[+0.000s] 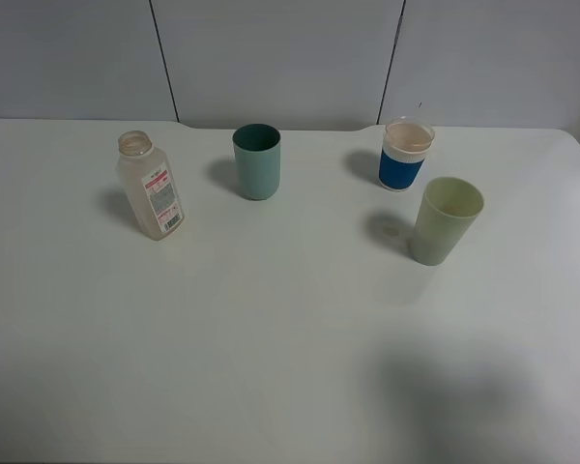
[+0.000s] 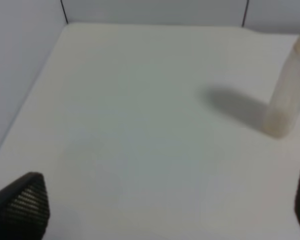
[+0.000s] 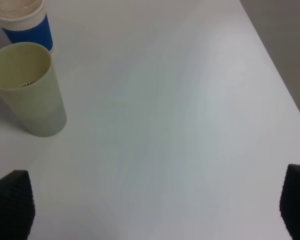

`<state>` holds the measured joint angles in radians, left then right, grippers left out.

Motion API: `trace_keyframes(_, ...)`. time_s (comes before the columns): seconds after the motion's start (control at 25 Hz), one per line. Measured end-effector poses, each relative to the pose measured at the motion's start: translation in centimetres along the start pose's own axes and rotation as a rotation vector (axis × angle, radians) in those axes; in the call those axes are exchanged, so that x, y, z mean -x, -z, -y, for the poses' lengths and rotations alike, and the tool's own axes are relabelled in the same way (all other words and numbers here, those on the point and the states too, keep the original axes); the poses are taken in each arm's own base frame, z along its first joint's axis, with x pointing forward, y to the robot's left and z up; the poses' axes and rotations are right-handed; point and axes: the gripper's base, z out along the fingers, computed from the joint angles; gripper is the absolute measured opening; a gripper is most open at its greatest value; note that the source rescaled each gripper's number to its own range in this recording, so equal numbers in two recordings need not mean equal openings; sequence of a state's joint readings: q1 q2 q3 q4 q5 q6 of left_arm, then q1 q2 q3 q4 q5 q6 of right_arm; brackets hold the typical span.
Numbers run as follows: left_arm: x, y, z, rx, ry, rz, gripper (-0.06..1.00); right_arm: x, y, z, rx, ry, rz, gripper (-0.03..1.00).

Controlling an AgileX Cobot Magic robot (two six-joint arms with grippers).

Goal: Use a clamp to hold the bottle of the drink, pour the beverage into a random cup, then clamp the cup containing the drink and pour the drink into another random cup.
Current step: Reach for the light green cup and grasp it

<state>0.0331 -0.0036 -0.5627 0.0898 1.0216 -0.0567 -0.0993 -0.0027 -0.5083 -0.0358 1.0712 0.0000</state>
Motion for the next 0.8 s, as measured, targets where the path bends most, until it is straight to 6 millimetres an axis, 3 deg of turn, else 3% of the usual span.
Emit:
trace_keyframes(0.2, -1.4, -1.2, 0.6, -0.06, 0.027, -0.081, 1.0, 0.0, 0.0, 0.0, 0.0, 0.0, 0.0, 0.95)
trace_keyframes(0.8, -1.4, -1.2, 0.7, -0.063, 0.029, -0.084, 1.0, 0.0, 0.0, 0.0, 0.0, 0.0, 0.0, 0.95)
